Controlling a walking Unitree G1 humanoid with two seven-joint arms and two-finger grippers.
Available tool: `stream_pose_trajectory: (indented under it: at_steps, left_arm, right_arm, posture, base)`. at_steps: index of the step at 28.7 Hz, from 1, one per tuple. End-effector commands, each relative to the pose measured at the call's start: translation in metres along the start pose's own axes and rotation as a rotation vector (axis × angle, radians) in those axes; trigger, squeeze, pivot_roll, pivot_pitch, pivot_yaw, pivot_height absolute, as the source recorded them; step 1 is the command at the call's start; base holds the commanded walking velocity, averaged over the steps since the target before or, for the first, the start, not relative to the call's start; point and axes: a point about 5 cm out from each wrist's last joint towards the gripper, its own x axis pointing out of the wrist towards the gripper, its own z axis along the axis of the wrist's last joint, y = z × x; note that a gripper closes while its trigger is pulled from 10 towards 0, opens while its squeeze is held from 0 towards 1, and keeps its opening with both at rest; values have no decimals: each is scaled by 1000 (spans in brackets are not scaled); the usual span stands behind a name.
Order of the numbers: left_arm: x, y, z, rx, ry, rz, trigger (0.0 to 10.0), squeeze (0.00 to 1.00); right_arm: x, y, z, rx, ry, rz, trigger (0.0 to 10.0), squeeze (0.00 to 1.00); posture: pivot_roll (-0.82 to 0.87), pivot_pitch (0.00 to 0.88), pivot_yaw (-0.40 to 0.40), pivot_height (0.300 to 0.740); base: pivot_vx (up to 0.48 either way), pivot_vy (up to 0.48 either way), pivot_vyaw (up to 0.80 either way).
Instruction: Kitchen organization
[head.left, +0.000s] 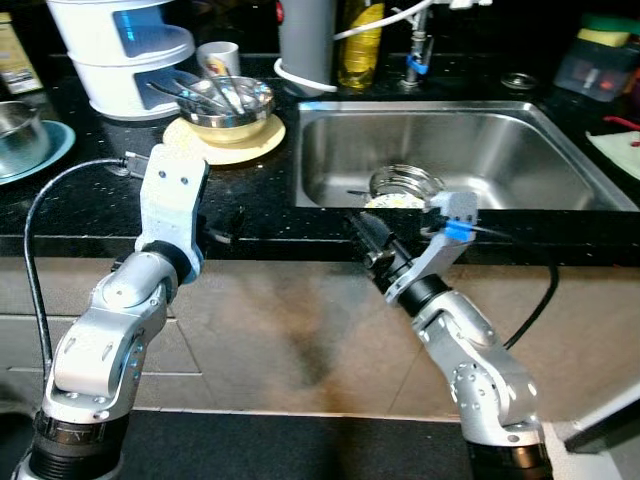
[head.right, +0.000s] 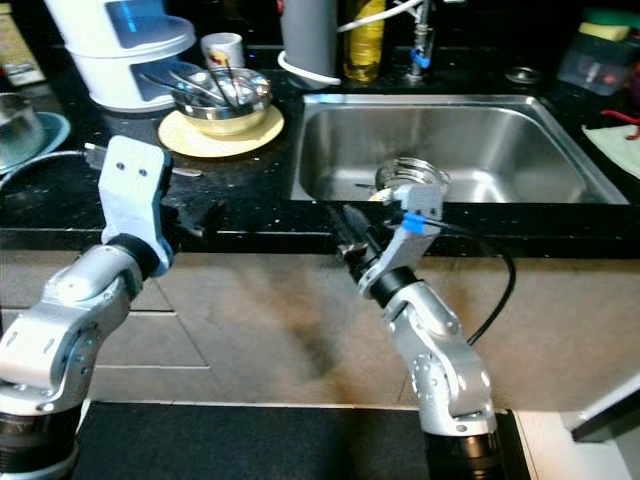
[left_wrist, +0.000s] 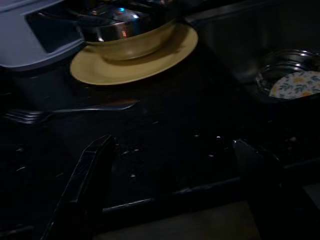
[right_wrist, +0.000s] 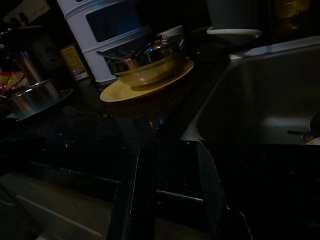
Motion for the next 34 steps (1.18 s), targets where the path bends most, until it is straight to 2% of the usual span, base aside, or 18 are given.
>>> stream_pose_trajectory:
  at_steps: [1, 8, 12, 19, 34]
  left_arm:
    - [-1, 4, -6, 9, 36, 16, 10000, 0]
    - [-3, 11, -15, -12, 76, 90, 10000, 0]
    - [-3, 10, -15, -29, 78, 79, 10000, 0]
    - [-4, 5, -14, -43, 77, 56, 10000, 0]
    - [-4, 4, -11, -40, 66, 50, 10000, 0]
  right_arm:
    - [0, -3, -1, 9, -3, -21, 10000, 0]
    - [-2, -2, -6, 10, 6, -23, 10000, 0]
    - [-2, -2, -6, 11, 8, -22, 10000, 0]
    - [-2, -2, -7, 10, 11, -20, 10000, 0]
    - [-3, -1, -7, 17, 10, -15, 10000, 0]
  posture:
    - [-8, 175, -14, 740]
    - [-9, 176, -18, 740]
    - [-9, 173, -17, 740]
    - [-9, 168, -16, 740]
    - [-6, 164, -16, 740]
  base:
    - [0, 0, 0]
    - [0, 0, 0]
    - [0, 0, 0]
    - [271, 0, 0]
    - [279, 0, 0]
